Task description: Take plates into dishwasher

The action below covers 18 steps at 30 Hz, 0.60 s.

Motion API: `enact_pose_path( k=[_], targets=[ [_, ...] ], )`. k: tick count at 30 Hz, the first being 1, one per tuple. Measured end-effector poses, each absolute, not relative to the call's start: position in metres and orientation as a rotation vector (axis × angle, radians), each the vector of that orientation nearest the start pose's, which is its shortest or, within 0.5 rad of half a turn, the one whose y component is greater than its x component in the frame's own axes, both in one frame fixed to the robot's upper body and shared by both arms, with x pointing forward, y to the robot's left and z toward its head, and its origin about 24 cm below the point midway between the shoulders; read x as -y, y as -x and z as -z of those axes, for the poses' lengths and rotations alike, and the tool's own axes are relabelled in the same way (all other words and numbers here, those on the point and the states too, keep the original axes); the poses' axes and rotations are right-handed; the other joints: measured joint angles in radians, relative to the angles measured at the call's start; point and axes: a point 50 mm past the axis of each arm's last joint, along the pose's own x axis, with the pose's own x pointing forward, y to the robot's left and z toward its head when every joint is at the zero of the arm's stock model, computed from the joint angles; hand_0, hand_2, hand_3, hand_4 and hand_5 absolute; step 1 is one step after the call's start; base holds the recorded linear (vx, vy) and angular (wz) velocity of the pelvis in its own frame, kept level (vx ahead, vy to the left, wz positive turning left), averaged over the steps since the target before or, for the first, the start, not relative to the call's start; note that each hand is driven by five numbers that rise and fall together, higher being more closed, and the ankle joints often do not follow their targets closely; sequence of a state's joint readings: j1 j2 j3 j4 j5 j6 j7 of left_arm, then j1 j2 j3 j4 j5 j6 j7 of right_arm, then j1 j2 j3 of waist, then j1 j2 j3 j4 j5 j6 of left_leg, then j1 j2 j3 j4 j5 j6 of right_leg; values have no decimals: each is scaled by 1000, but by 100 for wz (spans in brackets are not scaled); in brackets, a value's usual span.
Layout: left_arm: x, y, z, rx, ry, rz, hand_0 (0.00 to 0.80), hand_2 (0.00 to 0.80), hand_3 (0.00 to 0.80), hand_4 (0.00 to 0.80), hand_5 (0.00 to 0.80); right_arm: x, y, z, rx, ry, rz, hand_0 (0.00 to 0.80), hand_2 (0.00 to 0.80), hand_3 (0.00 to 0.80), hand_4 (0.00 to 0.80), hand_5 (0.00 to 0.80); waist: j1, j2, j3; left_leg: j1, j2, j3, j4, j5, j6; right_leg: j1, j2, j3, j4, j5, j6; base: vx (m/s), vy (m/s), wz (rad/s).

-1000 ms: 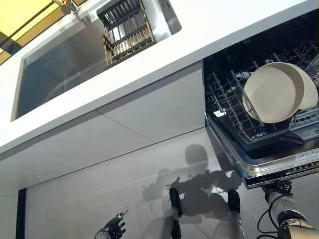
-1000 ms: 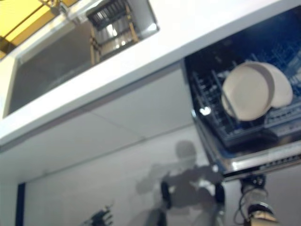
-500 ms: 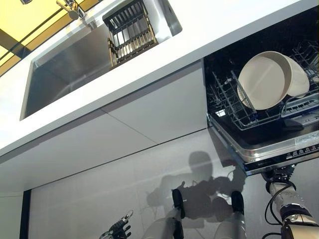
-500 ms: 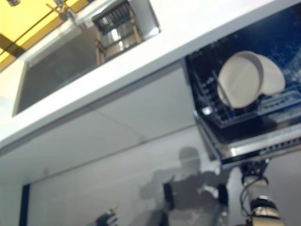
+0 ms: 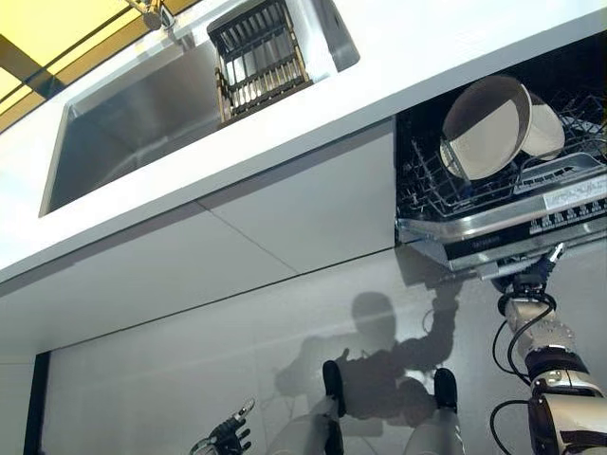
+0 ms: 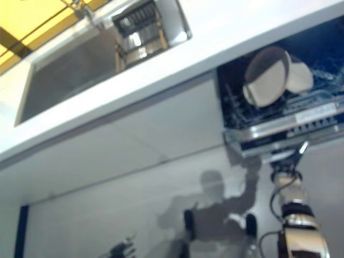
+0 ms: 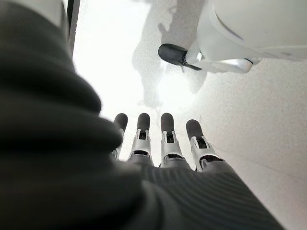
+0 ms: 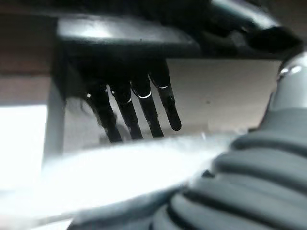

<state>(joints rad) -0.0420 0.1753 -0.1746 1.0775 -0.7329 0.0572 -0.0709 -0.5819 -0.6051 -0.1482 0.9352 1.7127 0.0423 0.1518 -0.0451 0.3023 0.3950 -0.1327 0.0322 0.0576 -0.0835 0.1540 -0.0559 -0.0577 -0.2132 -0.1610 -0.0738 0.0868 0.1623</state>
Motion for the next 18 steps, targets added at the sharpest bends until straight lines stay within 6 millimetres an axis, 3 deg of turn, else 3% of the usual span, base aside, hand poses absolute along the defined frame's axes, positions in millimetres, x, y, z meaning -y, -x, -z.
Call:
enact_pose_path(
  k=[8, 12, 18],
  targets=[
    [-194, -136, 151, -1052, 446, -240, 0, 0, 0, 0, 0, 331, -347, -121, 280, -1263, 222, 0, 0, 0, 0, 0, 36, -26, 3, 0, 0, -11, 1, 0, 0, 14, 2, -22, -3, -1, 1, 8, -21, 6],
    [-206, -137, 149, -1044, 419, -257, 0, 0, 0, 0, 0, 321, -358, -145, 325, -1255, 142, 0, 0, 0, 0, 0, 38, -55, 0, 0, 0, -17, 1, 0, 0, 20, 2, -30, -5, -2, 0, 16, -10, 6],
    [-216, -143, 145, -1021, 395, -268, 0, 0, 0, 0, 0, 316, -361, -145, 312, -1248, 134, 0, 0, 0, 0, 0, 58, -103, -20, 0, 0, -29, 2, 1, 0, 28, 4, -45, -3, -7, 0, 10, -17, 6]
  ],
)
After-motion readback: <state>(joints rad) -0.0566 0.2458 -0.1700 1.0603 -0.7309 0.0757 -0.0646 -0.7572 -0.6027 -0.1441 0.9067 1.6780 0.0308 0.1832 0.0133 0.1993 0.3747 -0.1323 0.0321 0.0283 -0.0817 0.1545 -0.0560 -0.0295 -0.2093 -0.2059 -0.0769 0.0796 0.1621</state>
